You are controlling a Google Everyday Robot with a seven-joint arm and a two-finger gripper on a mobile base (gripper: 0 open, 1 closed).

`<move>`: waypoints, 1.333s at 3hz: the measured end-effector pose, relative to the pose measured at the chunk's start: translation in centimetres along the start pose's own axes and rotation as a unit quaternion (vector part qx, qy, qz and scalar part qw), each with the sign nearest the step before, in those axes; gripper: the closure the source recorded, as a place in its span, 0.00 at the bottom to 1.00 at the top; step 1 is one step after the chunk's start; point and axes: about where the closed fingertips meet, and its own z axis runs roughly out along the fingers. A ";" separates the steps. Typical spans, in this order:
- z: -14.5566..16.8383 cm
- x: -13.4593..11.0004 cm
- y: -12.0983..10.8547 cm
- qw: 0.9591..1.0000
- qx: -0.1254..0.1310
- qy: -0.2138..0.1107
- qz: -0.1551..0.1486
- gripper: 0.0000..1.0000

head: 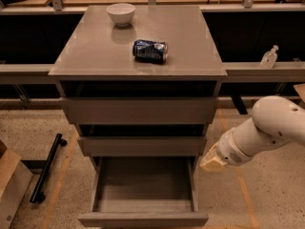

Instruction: Close bottom drawer

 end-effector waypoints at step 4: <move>15.3 9.8 2.7 0.986 -0.120 -0.045 0.110 1.00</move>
Offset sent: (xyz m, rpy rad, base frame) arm -0.0508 -0.0180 -0.1461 0.1886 0.2106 -0.1458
